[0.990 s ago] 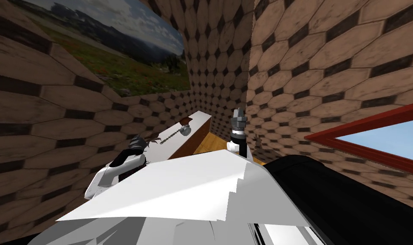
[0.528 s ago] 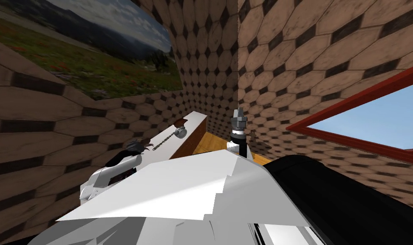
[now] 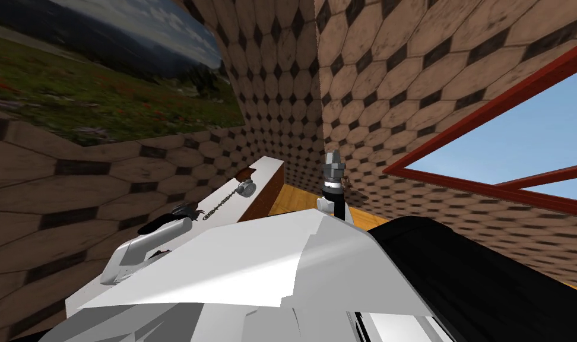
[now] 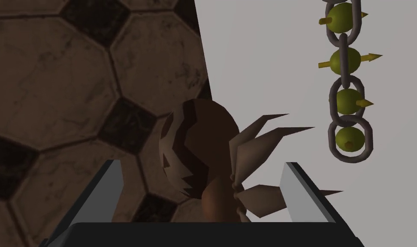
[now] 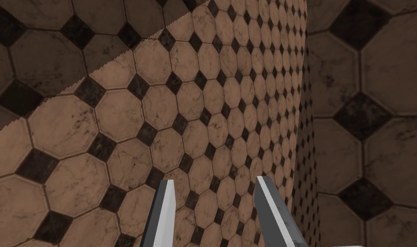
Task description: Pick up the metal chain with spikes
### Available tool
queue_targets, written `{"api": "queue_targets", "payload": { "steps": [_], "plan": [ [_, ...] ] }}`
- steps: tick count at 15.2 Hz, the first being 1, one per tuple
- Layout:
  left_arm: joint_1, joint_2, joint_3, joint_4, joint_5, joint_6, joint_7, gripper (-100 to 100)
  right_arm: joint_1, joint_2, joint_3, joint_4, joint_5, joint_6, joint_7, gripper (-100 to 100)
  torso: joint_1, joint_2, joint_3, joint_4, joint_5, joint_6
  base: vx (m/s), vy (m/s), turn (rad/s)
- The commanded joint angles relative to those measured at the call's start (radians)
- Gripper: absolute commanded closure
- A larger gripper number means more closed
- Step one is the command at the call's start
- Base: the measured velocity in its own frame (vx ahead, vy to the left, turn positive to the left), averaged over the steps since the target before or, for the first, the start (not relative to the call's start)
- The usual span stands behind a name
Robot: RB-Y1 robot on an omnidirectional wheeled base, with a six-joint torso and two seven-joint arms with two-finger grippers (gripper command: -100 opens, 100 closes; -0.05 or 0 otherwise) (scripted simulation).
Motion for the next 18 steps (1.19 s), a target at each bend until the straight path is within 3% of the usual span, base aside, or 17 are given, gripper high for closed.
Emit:
{"api": "queue_targets", "payload": {
  "steps": [1, 3, 4, 12, 18],
  "plan": [
    [-0.019, 0.006, 0.027, 0.048, 0.014, 0.050, 0.012, -100, 0.000, 0.000, 0.000, 0.000, 0.000, 0.000, 0.000, 0, 0.000, 0.000, 0.000, 0.000, 0.000, 0.000, 0.014, 0.006, -0.228],
    [-0.019, 0.006, 0.027, 0.048, 0.014, 0.071, 0.012, -100, 0.000, 0.000, 0.000, 0.000, 0.000, 0.000, 0.000, 0, 0.000, 0.000, 0.000, 0.000, 0.000, 0.000, 0.012, 0.005, -0.156],
    [-0.029, 0.010, 0.047, 0.075, 0.024, 0.108, 0.021, -100, 0.000, 0.000, 0.000, 0.000, 0.000, 0.000, 0.000, 0, 0.000, 0.000, 0.000, 0.000, 0.000, -0.001, 0.010, 0.001, -0.189],
    [-0.066, 0.021, 0.115, 0.171, 0.061, 0.269, 0.051, -100, 0.000, 0.000, 0.000, 0.000, 0.000, 0.000, 0.000, 0, 0.000, 0.000, 0.000, 0.000, 0.000, 0.000, 0.013, 0.006, -0.233],
    [-0.088, 0.026, 0.154, 0.226, 0.082, 0.358, 0.068, -100, 0.000, 0.000, 0.000, 0.000, 0.000, 0.000, 0.000, 0, 0.000, 0.000, 0.000, 0.000, 0.000, 0.000, 0.010, 0.008, -0.176]
  ]
}}
